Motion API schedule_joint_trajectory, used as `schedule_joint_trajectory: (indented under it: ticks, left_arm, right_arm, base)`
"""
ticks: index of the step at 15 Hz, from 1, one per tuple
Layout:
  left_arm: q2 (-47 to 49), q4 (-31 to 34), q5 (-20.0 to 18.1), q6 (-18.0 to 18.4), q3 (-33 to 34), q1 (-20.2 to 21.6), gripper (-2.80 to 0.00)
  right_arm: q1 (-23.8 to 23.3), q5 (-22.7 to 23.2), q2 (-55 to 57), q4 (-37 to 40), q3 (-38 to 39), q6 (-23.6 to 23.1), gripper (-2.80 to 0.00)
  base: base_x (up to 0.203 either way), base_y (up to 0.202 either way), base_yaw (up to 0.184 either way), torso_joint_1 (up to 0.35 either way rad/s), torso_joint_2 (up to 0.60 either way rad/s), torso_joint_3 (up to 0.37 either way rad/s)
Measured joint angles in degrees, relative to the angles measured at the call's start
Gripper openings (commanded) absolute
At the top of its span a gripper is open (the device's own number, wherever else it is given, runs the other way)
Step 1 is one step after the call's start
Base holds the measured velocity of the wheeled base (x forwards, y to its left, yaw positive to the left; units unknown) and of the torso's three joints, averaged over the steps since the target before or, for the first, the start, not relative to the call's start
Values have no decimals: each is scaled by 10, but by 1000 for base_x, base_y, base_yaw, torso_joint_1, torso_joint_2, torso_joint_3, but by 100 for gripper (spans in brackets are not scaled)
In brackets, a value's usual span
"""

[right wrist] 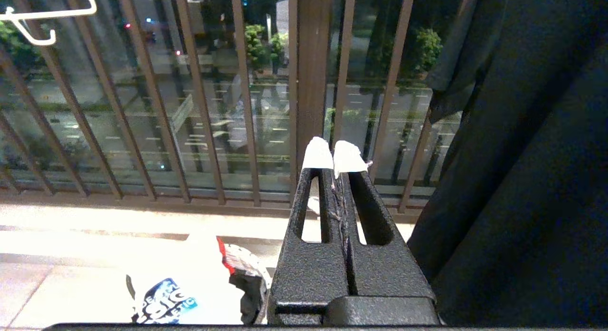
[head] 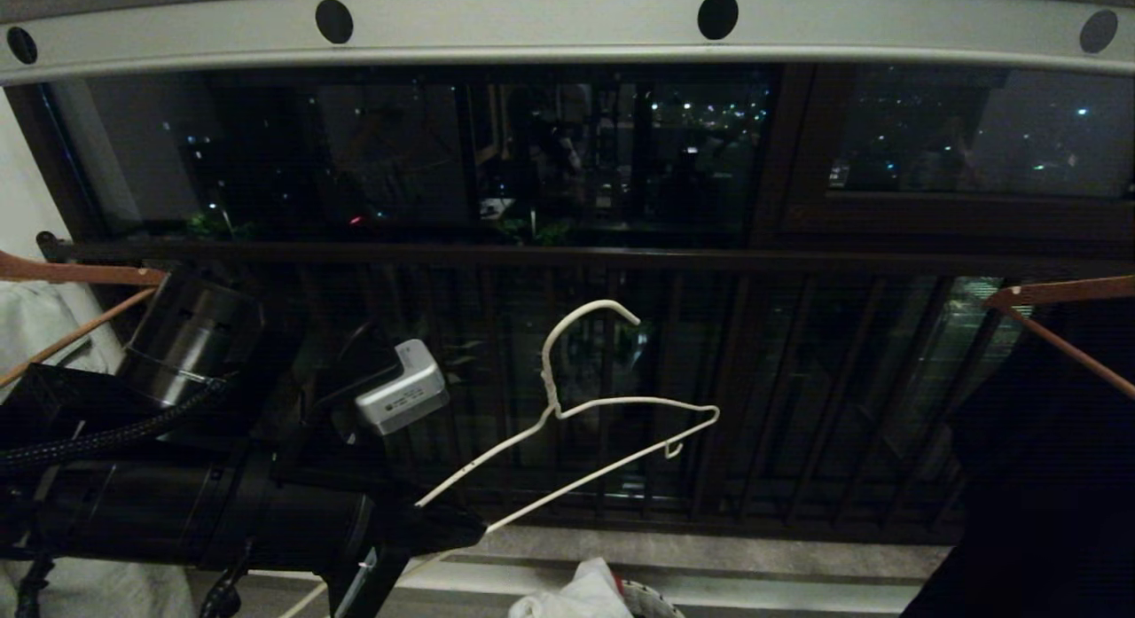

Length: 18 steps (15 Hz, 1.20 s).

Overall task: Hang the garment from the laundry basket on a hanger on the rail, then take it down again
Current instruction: Pick up clothes from the basket

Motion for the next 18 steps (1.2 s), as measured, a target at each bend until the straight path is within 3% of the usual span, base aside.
schedule_joint_trajectory:
  ticks: [18]
  left_arm:
    - [-38, 0, -1, 2, 0, 7, -280]
  right_arm:
    - [0, -1, 0, -1, 0, 27, -280]
  base:
    - [0, 0, 0, -141, 306, 165]
